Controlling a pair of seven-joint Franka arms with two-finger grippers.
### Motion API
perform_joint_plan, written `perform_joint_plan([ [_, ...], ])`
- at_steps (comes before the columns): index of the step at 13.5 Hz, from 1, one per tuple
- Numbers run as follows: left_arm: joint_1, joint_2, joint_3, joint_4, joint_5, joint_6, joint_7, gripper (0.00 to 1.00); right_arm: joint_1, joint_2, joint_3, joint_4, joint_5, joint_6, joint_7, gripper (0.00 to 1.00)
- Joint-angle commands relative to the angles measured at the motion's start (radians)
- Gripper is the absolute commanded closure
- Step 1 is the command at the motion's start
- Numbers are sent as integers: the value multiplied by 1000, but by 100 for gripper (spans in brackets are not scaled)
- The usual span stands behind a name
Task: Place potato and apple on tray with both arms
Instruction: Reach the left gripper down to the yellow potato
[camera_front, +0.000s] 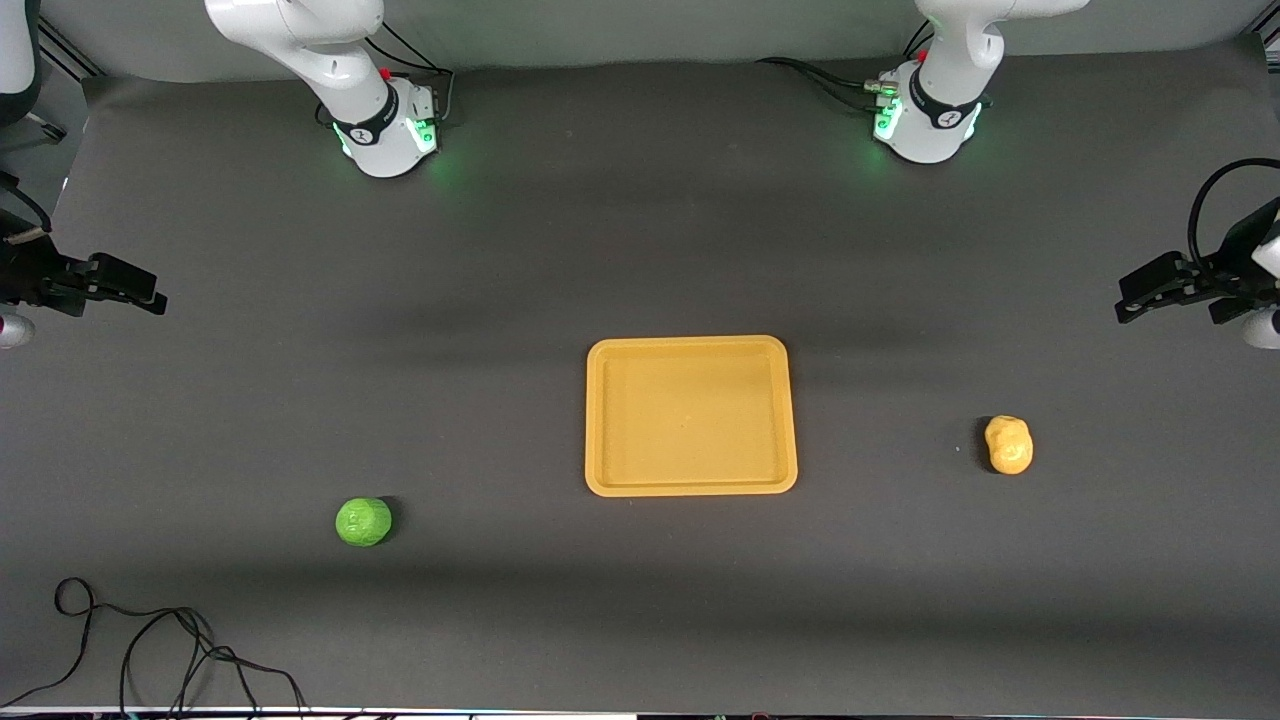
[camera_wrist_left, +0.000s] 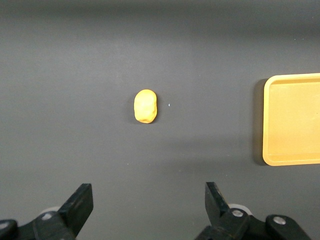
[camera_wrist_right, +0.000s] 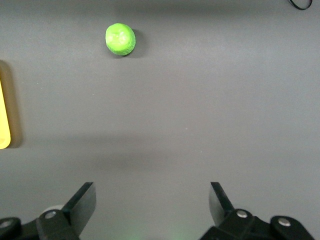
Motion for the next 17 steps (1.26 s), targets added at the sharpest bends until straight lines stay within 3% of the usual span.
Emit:
perform_joint_plan([
  [1,-22,-11,20,-2,-9,4,18,0,-5,-18,5,-12,-22,-5,-3,0],
  [5,-31,-10,18,-9,6,8,18,0,-5,-4,5,8,-22,-5,-7,0],
  [11,-40,12,14,-161,12,201,31,0,-5,-7,5,2,-20,-5,-4,0],
  [13,-45,41,12,-215,11,298,23,0,-5,-7,5,2,-22,-5,-4,0],
  [17,-34,139,12,-227,-9,395,44,0,-5,-7,5,0,-20,-5,-4,0],
])
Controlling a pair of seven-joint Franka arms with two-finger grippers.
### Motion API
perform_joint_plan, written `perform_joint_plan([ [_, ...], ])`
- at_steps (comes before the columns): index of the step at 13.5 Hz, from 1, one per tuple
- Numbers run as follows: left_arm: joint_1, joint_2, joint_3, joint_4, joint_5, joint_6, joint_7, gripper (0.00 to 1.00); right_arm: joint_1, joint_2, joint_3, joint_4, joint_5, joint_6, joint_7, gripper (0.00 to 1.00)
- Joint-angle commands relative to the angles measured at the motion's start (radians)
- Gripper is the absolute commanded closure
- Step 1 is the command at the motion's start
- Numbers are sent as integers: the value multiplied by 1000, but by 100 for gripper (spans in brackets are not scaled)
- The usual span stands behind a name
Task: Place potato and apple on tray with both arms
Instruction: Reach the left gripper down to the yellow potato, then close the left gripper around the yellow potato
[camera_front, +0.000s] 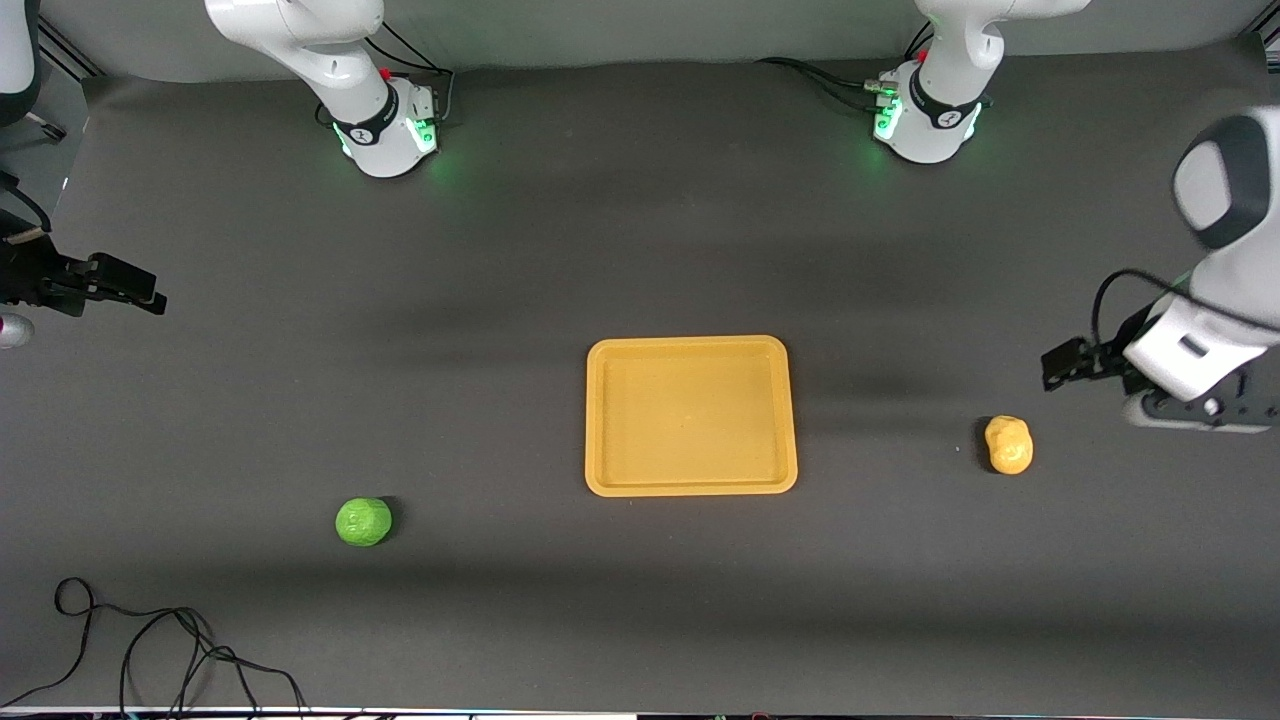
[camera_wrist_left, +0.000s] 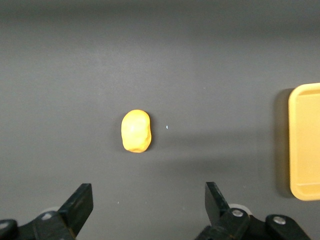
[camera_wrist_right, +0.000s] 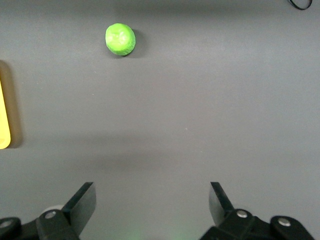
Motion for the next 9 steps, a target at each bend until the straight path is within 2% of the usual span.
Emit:
perform_joint_plan([
  [1,-1,39,9,-25,-10,79,51,0,-5,-7,5,0,-20,-5,-4,0],
  [3,28,80,10,-97,-10,227,130,0,-5,-7,5,-1,-20,-5,-4,0],
  [6,42,221,10,-160,-10,488,197,0,-5,-9,5,-1,-20,-5,-6,0],
  [9,55,304,10,-157,-10,529,203,0,-5,-9,5,-1,-20,-5,-7,0],
])
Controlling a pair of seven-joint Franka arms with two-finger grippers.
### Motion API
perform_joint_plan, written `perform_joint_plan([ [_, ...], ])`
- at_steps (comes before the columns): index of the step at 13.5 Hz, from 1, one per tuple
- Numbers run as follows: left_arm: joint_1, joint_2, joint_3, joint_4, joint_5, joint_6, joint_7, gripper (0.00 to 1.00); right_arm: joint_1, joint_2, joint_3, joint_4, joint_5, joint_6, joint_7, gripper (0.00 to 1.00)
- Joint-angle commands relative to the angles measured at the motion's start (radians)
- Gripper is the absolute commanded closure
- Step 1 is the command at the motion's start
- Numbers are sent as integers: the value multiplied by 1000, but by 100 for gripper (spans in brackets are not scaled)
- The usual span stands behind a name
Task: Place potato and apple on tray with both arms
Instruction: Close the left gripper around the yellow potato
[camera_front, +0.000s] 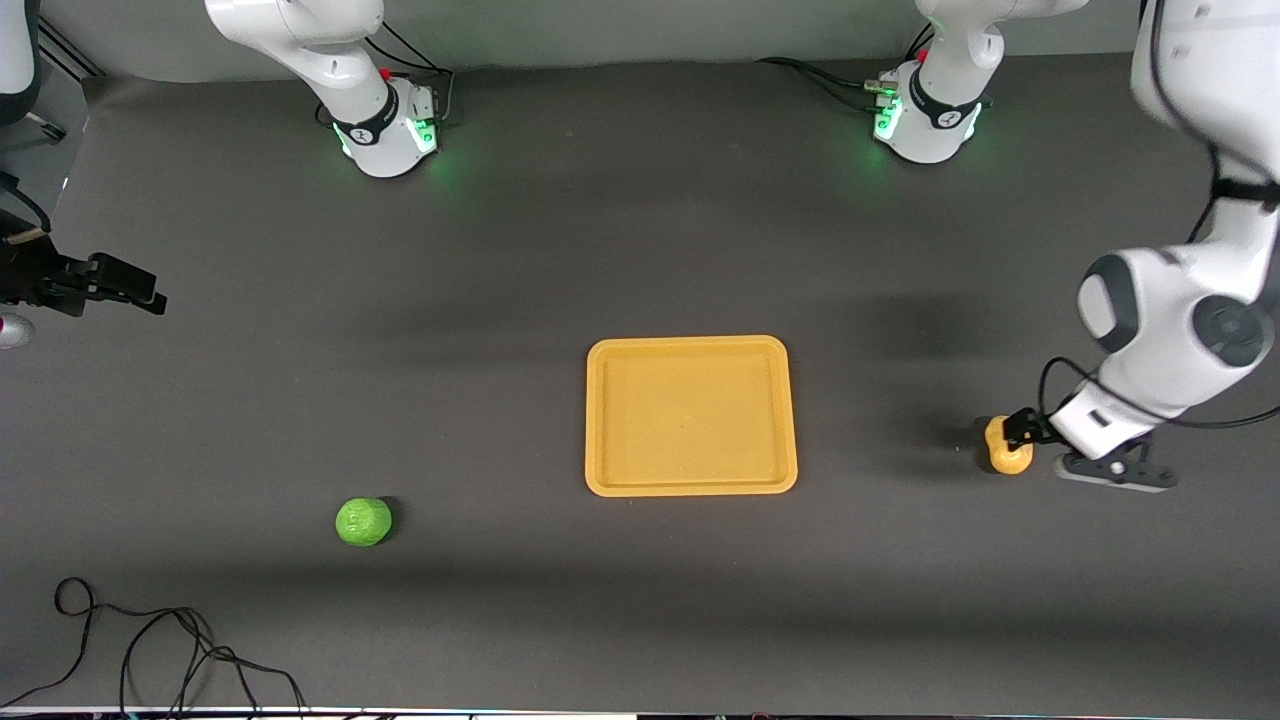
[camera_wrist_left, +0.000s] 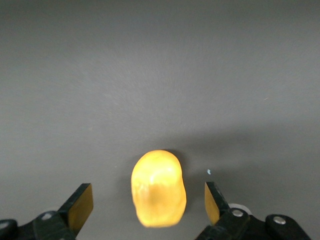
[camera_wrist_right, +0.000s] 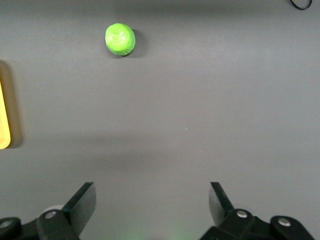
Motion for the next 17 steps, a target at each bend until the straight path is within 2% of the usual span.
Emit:
perform_joint_plan([
  [1,8,40,0,1,-10,12,29,0,-4,-9,5,-1,-20,-5,-10,0],
  [4,12,96,0,9,-8,16,99,0,-4,-9,5,-4,-20,-5,-12,0],
  [6,51,137,-3,38,-11,14,142,10,-4,-9,5,-4,-20,-5,-12,0],
  [7,48,138,-3,41,-13,14,139,19,-4,-9,5,-6,-20,-5,-12,0],
  [9,40,127,-5,53,-57,2,138,72,-3,-7,5,-4,-19,-5,-4,0],
  [10,37,115,-6,63,-74,-10,136,83,-3,-7,7,-4,-19,-5,-4,0],
  [11,36,92,-14,72,-88,-39,132,83,-3,-7,7,-4,-17,-5,-6,0],
  [13,36,51,-35,110,-117,-130,88,92,-3,-2,7,-4,-13,-2,-4,0],
  [14,31,29,-52,127,-119,-176,37,93,-3,4,11,-1,-11,6,-4,0],
  [17,-59,15,-112,150,-113,-222,-252,93,-1,5,14,-3,-8,9,-3,0],
])
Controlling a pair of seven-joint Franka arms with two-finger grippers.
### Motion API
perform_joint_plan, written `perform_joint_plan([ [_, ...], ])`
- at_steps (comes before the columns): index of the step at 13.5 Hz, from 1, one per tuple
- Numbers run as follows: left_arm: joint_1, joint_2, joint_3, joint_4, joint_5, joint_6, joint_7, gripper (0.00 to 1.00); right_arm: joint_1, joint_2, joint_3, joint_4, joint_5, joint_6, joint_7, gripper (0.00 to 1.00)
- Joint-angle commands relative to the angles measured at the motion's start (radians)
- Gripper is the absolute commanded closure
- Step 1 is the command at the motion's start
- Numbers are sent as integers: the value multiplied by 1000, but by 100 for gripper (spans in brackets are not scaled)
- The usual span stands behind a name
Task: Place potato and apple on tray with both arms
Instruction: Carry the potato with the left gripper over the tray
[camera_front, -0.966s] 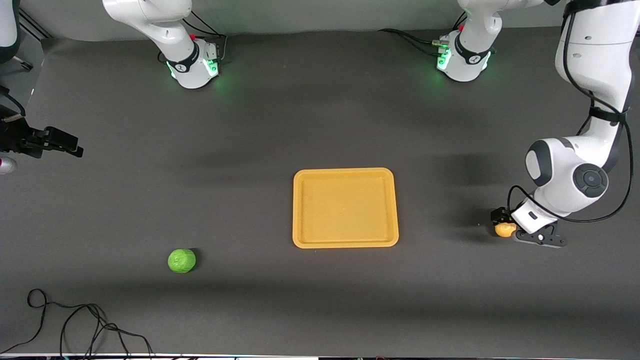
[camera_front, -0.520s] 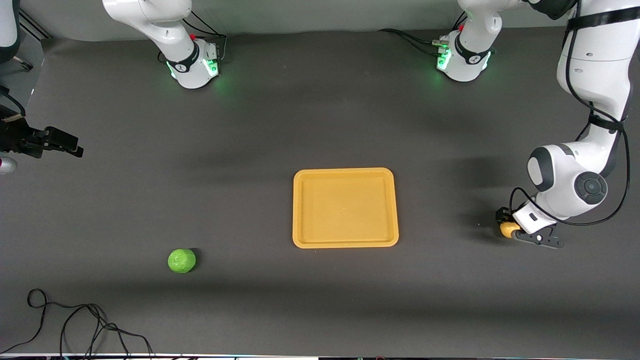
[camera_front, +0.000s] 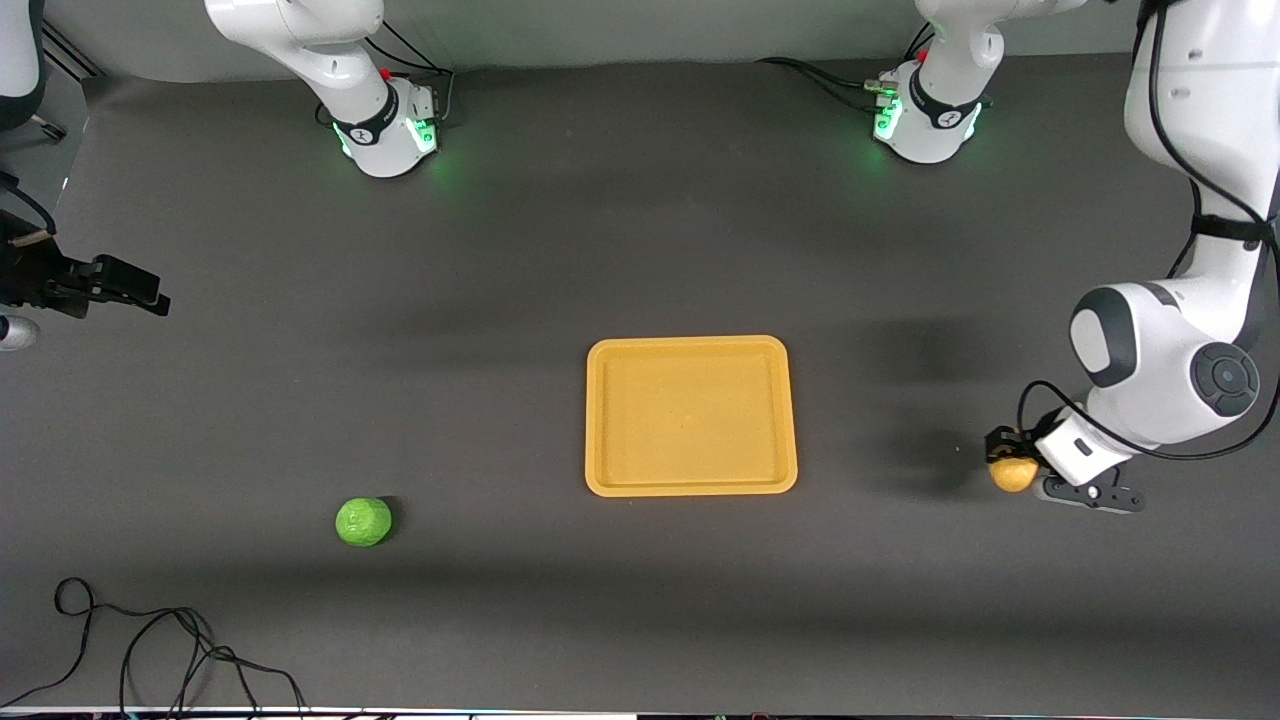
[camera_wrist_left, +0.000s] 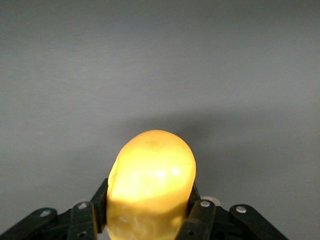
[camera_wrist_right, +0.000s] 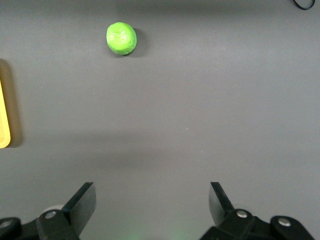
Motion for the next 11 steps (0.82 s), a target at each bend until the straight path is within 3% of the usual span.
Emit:
perform_joint_plan([
  [1,-146,-12,-16,14,-6,-16,-282,93,-2,0,7,-4,-8,9,-3,0],
  [6,-411,71,-16,96,1,-17,-708,95,76,47,8,45,-10,63,0,0],
  [8,-488,94,-16,106,2,-16,-817,97,128,131,8,148,-8,62,40,0],
  [11,-516,128,-15,106,5,-16,-860,96,165,279,8,330,-10,54,60,0],
])
